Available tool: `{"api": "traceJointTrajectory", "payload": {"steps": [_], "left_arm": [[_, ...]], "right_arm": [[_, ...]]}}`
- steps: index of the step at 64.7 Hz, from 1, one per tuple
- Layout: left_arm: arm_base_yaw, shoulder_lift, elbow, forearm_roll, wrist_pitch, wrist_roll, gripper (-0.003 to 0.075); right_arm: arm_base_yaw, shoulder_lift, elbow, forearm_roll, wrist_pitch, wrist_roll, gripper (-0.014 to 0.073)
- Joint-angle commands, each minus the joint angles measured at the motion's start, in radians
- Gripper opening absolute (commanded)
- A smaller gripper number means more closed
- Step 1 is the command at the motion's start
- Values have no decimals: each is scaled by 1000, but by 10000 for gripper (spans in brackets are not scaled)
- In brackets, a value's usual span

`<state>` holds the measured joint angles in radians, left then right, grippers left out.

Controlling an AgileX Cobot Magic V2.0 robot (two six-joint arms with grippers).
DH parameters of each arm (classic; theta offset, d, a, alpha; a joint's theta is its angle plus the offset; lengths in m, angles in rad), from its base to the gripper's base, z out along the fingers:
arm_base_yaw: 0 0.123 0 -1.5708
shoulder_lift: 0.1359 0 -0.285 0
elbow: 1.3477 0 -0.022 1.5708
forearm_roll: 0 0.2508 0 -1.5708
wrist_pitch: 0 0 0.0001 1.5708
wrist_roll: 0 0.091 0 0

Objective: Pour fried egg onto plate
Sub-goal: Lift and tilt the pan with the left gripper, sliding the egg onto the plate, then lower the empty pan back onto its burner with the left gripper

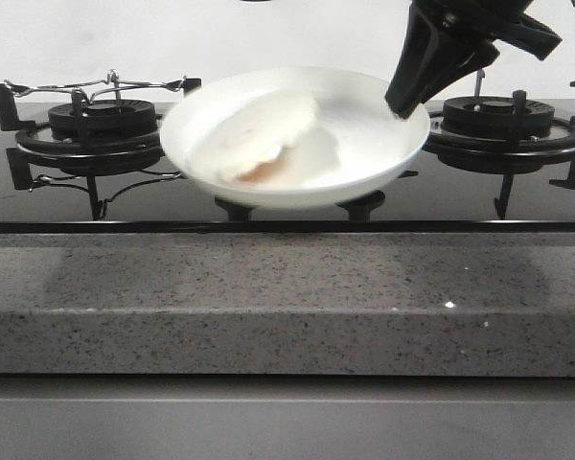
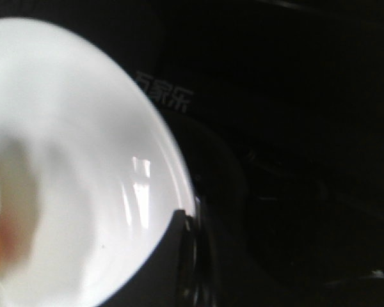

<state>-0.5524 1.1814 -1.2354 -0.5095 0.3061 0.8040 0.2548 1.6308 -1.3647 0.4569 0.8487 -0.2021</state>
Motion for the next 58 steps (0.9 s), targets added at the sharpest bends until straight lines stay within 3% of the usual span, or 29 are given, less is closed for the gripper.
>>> {"api": "traceJointTrajectory", "payload": {"steps": [1, 17, 28, 37, 44, 58], "left_arm": [[-10, -24, -36, -15, -104, -1, -19], [13, -24, -36, -38, -104, -21, -19], [170, -23, -36, -171, -102, -114, -19], [388, -4, -36, -477, -46, -118, -19], [575, 46, -30, -782, 90, -118, -19], [810, 222, -27, -1077, 424, -120, -19]], "right_arm": [[-1, -37, -26, 37, -46, -3, -57], [-1, -37, -26, 37, -46, -3, -57], [-1, -37, -26, 37, -46, -3, -57], [-1, -37, -26, 37, -46, -3, -57], [-1, -37, -26, 37, -46, -3, -57], [-1, -37, -26, 37, -46, -3, -57]]}}
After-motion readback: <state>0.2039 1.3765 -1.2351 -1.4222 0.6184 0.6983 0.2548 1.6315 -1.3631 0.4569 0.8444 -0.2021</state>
